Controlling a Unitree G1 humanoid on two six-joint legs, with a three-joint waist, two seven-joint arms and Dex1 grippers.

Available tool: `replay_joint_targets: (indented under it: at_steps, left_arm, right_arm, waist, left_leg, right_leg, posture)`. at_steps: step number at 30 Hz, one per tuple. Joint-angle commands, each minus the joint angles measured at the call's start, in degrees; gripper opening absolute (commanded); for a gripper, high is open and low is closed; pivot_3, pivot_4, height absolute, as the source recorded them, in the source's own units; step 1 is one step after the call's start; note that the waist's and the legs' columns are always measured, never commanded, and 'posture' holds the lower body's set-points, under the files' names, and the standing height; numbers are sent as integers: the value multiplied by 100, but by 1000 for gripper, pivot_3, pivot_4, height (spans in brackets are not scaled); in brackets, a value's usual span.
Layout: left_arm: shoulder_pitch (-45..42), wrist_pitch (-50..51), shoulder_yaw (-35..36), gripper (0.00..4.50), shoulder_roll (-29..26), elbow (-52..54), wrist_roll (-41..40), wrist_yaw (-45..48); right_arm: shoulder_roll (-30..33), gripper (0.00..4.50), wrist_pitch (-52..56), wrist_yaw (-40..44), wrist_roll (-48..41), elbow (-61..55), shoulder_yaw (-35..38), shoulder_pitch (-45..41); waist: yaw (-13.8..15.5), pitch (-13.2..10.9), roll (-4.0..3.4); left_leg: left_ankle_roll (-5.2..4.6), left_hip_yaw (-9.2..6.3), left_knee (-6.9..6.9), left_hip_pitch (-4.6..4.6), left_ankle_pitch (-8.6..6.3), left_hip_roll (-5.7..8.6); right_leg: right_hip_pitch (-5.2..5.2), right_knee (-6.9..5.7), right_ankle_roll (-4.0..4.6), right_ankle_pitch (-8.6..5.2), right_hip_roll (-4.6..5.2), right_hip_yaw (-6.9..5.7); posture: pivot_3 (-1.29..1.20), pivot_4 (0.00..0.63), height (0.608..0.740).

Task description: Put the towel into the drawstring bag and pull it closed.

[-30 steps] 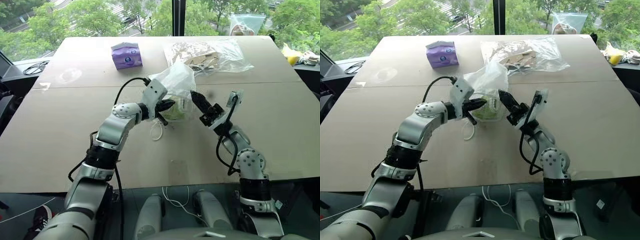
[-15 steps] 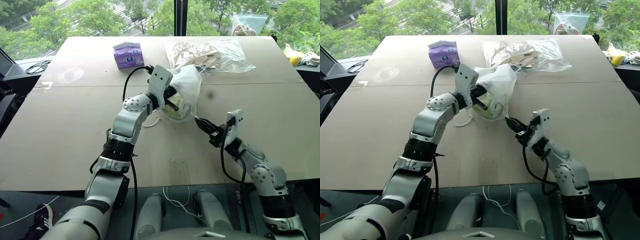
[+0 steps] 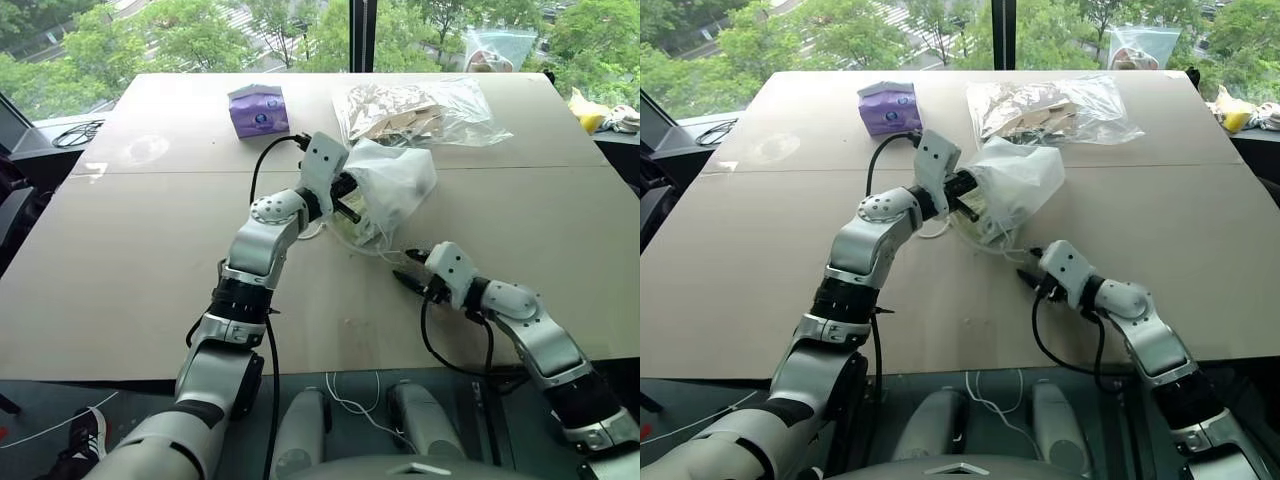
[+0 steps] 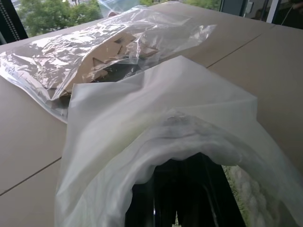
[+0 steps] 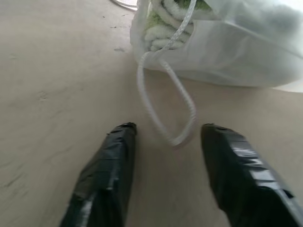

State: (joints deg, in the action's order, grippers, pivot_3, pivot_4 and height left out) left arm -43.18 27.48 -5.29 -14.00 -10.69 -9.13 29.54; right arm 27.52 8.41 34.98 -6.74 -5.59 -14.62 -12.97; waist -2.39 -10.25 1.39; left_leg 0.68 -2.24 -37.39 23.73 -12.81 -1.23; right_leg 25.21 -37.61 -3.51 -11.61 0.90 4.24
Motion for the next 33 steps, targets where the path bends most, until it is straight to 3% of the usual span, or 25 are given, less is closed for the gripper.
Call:
replay_joint_targets:
  at_steps: [1,7,13,19,33]
  left_arm:
    - [-4,-4,36,0,11,252,-8,-34]
    - [19,17,18,0,32,271,-2,-27]
    - [40,24,24,0,32,278,7,-27]
    - [50,31,40,0,33,283,21,-49]
    - [100,44,-13,0,52,299,24,-50]
  right_arm:
    - [-166,3490,161,72,-283,-542,198,-74]
    - [-209,3490,988,317,-846,-1533,269,-95]
    - [-166,3490,2803,352,-1959,-2538,272,-427]
    - [-678,3490,4141,-880,-1106,-1752,-347,-1102]
    - [-1998,3490,4333,-2436,-454,-841,309,-1179]
  waist:
    - [1,0,0]
    - [2,0,0]
    - [-4,0,0]
    - [2,1,1]
    - [-6,1,1]
  left_leg:
    - [0,0,1,0,0,0]
    - [0,-1,-2,-1,0,1]
    - [0,-3,-2,-2,0,1]
    - [0,-7,-2,-4,0,0]
    - [0,-6,-1,-1,0,3]
  right_leg:
    - [0,0,0,0,1,0]
    - [-1,-1,0,0,1,0]
    - [-2,-3,0,0,0,0]
    - [-2,-9,1,0,-1,-4]
    - [0,-7,7,5,2,-4]
  posture:
    - [0,150,740]
    - [0,150,740]
    - [0,150,740]
    - [0,150,740]
    - [0,150,740]
